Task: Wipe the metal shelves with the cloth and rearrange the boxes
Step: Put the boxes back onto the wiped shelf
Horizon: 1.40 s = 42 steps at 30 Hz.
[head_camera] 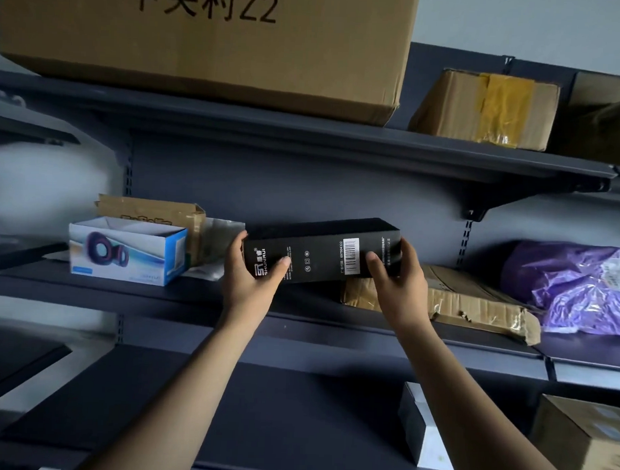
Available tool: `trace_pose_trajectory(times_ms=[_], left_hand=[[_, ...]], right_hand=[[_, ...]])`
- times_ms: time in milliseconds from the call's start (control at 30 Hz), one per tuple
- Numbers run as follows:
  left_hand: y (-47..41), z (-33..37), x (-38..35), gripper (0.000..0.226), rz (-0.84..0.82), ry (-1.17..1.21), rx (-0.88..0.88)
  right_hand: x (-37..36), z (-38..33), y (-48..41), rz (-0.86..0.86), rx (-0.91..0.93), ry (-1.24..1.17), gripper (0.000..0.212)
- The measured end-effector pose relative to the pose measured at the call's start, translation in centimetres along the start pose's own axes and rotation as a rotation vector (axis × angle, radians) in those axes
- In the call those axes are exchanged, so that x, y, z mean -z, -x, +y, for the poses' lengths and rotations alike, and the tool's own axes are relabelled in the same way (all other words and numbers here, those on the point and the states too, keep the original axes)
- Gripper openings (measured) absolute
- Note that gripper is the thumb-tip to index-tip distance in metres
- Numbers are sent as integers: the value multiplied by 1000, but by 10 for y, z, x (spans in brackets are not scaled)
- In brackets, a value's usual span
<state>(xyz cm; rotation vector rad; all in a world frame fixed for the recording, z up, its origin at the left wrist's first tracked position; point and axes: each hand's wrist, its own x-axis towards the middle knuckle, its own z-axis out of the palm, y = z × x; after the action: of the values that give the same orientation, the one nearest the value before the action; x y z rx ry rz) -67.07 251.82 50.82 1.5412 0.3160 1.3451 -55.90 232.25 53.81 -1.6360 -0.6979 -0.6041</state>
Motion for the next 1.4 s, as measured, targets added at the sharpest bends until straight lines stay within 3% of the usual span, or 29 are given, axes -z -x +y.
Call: trace_pose_trajectory(times_ms=[400, 700, 800, 867, 1000, 1400], left_hand=[[81, 70, -1, 79, -19, 26, -123], [170, 110, 25, 79, -28, -53, -101], [195, 116, 37, 78, -28, -80, -70], [209, 116, 44, 79, -28, -112, -47], [229, 101, 53, 80, -50, -162, 39], [223, -6, 71, 77, -195, -263, 268]], right_hand=[[95, -29, 65, 56, 21, -65, 33], [149, -35, 141, 101, -35, -88, 40], [158, -35, 167, 90, -67, -89, 64], [163, -32, 183, 80, -80, -59, 63], [165, -23, 210, 43, -159, -9, 68], [116, 40, 232, -164, -365, 139, 42]])
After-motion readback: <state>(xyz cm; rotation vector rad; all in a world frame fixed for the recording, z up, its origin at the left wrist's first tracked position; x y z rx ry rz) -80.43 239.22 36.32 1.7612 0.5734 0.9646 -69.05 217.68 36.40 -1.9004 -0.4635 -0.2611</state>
